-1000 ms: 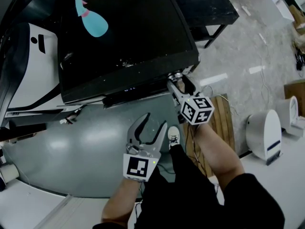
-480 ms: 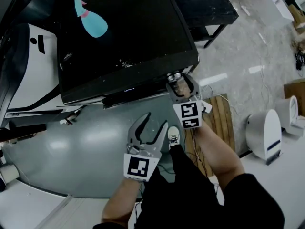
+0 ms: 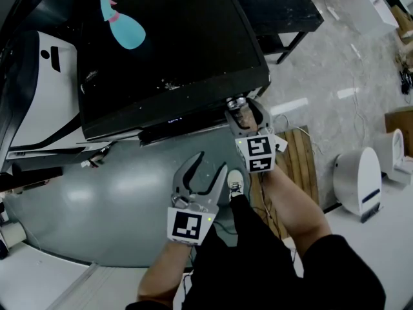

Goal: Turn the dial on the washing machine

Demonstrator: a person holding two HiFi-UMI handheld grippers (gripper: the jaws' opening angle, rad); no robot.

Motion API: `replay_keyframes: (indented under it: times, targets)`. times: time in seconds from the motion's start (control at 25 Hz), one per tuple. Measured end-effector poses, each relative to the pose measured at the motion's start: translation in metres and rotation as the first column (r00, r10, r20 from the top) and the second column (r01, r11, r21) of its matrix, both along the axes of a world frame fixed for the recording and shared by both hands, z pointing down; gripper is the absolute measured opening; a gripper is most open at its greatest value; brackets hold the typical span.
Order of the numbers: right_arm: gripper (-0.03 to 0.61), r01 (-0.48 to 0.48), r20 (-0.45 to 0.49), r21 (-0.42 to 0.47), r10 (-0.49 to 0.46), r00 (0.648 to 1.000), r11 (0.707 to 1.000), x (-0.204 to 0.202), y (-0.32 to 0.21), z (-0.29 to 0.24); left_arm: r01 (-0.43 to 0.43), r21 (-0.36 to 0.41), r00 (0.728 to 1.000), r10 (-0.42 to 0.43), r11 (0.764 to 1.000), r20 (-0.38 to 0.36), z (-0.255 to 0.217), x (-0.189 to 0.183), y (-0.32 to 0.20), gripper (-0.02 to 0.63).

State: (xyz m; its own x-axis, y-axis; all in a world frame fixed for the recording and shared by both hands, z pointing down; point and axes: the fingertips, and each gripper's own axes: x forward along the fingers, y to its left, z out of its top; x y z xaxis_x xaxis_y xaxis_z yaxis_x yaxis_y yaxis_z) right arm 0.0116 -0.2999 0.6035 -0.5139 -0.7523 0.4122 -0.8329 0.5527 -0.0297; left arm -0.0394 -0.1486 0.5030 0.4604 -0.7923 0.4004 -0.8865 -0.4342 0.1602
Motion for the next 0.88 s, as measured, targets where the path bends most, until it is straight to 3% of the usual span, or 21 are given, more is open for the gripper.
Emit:
replay_keyframes:
  times: [0.12, 0.24, 0.32, 0.64, 0.76, 0.88]
  targets:
    - [0.272, -0.036, 0.198, -0.105, 0.056, 0.979, 0.994, 0.005, -0.002, 0.004, -0.003, 0.001, 1.0, 0.003, 1.0, 0.001, 0.0, 0.0, 0.0, 0.199]
    - [0.273, -0.046, 0.428, -0.264, 0.16, 0.89, 0.964, 0.008, -0.004, 0.008, -0.003, 0.001, 1.0, 0.003, 1.0, -0.001, 0.0, 0.001, 0.0, 0.199]
    - [0.273, -0.049, 0.462, -0.286, 0.183, 0.868, 0.957, 0.009, -0.005, 0.008, -0.003, 0.001, 1.0, 0.003, 1.0, -0.003, -0.001, 0.002, 0.0, 0.199]
    - [0.296, -0.047, 0.315, -0.18, 0.103, 0.943, 0.983, 0.007, -0.004, 0.006, -0.009, 0.001, 1.0, 0.009, 1.0, -0.002, 0.0, 0.003, -0.001, 0.199]
    - [0.299, -0.017, 0.184, -0.101, 0.036, 0.982, 0.995, 0.003, -0.001, 0.004, -0.007, 0.0, 1.0, 0.007, 1.0, -0.005, -0.001, 0.003, -0.001, 0.199]
    - [0.296, 0.017, 0.044, -0.03, -0.016, 0.999, 0.999, -0.001, 0.002, 0.002, -0.007, 0.002, 1.0, 0.007, 1.0, -0.004, 0.0, 0.002, 0.0, 0.199]
